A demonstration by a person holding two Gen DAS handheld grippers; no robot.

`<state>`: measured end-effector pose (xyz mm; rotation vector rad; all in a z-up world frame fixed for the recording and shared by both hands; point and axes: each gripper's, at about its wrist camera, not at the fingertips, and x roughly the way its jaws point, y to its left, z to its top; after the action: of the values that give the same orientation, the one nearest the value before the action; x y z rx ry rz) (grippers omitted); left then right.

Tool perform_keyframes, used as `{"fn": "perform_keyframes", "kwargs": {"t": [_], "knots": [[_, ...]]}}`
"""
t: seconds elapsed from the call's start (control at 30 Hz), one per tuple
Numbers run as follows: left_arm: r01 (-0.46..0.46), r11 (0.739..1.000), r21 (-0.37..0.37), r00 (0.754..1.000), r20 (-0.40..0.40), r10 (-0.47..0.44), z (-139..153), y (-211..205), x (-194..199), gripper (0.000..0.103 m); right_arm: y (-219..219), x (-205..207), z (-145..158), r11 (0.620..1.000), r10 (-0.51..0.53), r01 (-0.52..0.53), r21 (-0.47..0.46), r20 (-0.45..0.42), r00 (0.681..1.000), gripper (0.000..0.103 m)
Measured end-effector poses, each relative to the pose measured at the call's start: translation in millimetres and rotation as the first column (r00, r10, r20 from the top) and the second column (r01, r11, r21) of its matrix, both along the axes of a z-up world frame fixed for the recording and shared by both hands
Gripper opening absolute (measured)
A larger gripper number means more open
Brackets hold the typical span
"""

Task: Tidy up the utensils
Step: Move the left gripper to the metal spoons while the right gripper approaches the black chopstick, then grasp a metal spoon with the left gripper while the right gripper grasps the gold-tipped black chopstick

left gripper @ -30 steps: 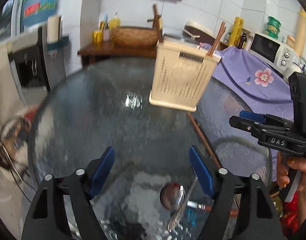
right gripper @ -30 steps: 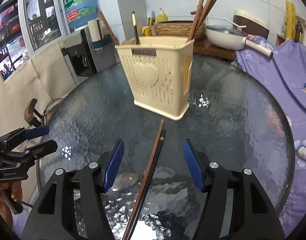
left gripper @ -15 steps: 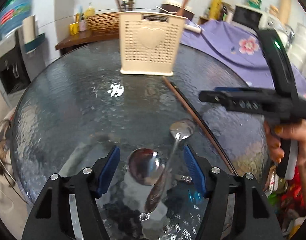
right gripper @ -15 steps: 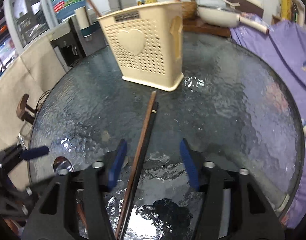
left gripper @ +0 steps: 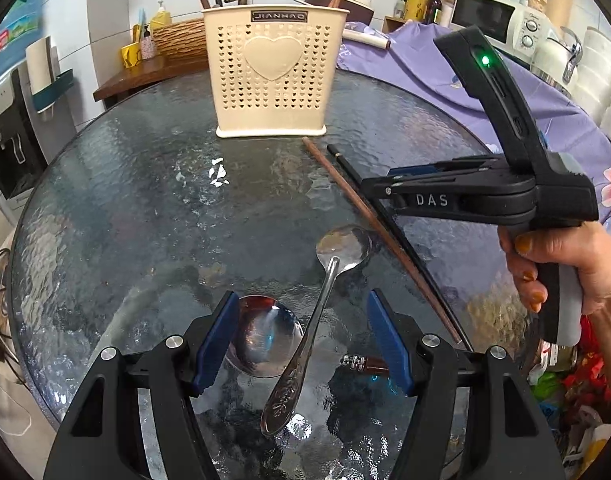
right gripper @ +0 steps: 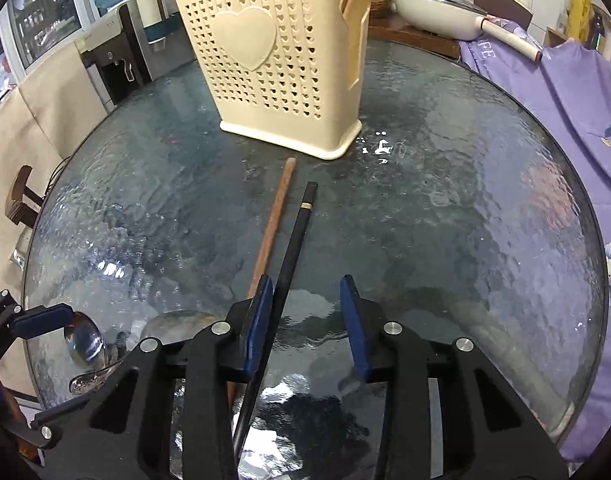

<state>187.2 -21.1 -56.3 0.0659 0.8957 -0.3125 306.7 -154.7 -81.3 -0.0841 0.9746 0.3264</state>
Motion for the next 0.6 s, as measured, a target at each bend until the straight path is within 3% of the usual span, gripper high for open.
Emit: {"fn": "perform_keyframes", "kwargs": {"t": [0.1, 0.2, 0.3, 0.6], "knots": [[0.029, 0.999, 0.015, 0.999, -0.014, -0.029, -2.4, -7.2, 4.5, 0.064, -4.2, 3.1, 0.1, 1.000, -0.005, 0.005, -0.004, -0.012, 1.000, 0.034], [0.066, 0.997, 0.046, 0.997, -0.031, -0.065, -4.7, -17.5, 10.3, 0.064, -1.0, 6.9, 1.7, 1.000, 0.009, -0.009, -0.009, -0.032, 0.999, 0.024], [0.104, 0.992, 0.078, 0.994, -0.045, -0.100, -5.1, -24.7, 17.7, 0.064, 4.8, 13.4, 0.5, 1.000, 0.029, -0.029, -0.009, -0.062, 0.998, 0.023], [0.157, 0.986, 0.048, 0.972, -0.183, -0.146, -11.0, -31.5, 53.8, 0.058, 5.1, 28.8, 2.3, 1.000, 0.018, -0.015, 0.027, -0.112, 0.993, 0.018]]}}
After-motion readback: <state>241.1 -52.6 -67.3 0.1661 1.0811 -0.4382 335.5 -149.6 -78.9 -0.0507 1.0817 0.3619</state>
